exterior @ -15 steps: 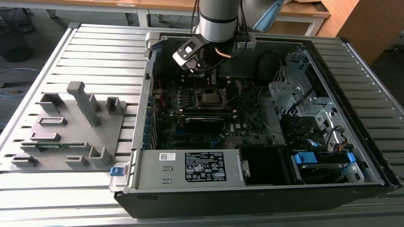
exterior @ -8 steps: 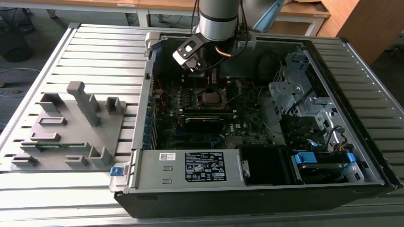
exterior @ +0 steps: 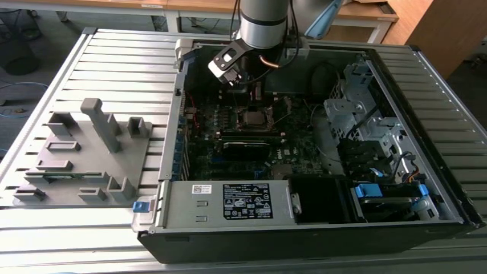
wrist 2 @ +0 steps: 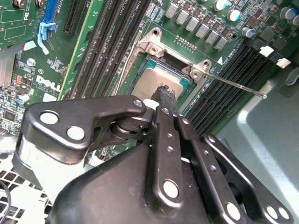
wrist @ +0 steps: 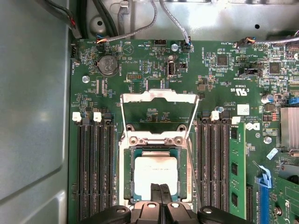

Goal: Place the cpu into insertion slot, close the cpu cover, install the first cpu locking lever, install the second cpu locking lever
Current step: 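Close the cpu cover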

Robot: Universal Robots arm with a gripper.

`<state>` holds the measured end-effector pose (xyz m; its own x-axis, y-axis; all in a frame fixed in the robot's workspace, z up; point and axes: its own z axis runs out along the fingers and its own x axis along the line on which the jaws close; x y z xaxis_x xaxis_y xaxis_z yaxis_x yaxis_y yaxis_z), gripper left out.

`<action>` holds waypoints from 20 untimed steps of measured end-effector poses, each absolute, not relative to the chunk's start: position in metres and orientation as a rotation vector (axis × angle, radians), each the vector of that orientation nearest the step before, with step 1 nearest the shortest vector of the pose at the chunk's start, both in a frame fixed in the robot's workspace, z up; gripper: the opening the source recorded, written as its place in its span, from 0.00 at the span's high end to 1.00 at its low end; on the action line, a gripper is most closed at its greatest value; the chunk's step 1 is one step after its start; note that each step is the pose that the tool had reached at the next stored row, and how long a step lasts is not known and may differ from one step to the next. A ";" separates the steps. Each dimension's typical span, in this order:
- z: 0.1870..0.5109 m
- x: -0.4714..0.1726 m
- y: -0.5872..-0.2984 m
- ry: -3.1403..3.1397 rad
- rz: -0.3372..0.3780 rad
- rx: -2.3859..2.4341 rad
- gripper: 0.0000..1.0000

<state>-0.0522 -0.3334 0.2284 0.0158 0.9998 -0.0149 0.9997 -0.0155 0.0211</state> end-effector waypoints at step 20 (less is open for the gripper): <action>0.235 -0.052 -0.333 2.186 0.007 2.221 0.89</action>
